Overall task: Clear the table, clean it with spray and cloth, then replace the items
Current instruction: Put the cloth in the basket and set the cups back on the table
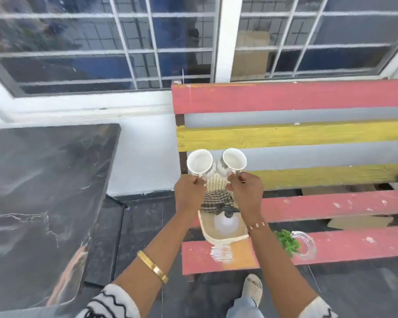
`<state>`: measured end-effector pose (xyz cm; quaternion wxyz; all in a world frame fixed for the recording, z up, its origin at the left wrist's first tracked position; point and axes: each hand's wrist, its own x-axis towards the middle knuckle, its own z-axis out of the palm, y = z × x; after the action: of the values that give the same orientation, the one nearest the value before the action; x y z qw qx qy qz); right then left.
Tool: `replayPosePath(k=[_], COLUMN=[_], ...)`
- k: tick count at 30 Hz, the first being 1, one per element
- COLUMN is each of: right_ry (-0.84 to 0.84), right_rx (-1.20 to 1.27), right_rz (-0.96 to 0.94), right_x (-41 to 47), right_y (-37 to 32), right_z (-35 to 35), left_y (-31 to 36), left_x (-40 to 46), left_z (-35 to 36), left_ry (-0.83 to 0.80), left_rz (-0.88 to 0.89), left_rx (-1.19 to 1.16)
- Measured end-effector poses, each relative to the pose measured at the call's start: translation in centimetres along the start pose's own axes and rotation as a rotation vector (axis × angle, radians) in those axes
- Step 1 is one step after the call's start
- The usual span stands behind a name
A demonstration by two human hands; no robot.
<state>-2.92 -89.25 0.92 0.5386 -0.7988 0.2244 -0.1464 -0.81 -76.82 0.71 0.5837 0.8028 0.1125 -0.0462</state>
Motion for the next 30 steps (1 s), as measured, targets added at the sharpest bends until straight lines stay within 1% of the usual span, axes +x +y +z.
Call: replayPosePath(k=[8,11,14,20,24,30], right_ry=[-0.178,-0.272,-0.363,-0.548,-0.641,-0.724], right_rx=[0.091,0.095,0.089,0.102,0.116,0.114], right_rz=[-0.154,-0.198,-0.218,-0.318,-0.331,-0.316], right_x=[-7.7,-10.8,-13.6,-18.4,-21.0,-24.5], right_y=[-7.6,-9.8,-11.6,-15.0,-16.2,-16.6], right_z=[9.3,12.9,16.4,21.8,25.7,31.9], left_y=[-1.7,-2.9,-4.2,-6.2,-7.9,-10.6], left_x=[-2.0,-3.1,-4.1,-6.0,-7.1,-6.8], left_z=[-14.6,-19.8,-24.4,-32.1,-36.5,-42.1], left_ry=[0.229,0.324,0.395,0.547,0.603,0.649], left_rz=[-0.007,-0.024,-0.055,-0.111,-0.153,-0.229], left_rx=[-0.06,-0.079,-0.087,-0.135,-0.134,-0.16])
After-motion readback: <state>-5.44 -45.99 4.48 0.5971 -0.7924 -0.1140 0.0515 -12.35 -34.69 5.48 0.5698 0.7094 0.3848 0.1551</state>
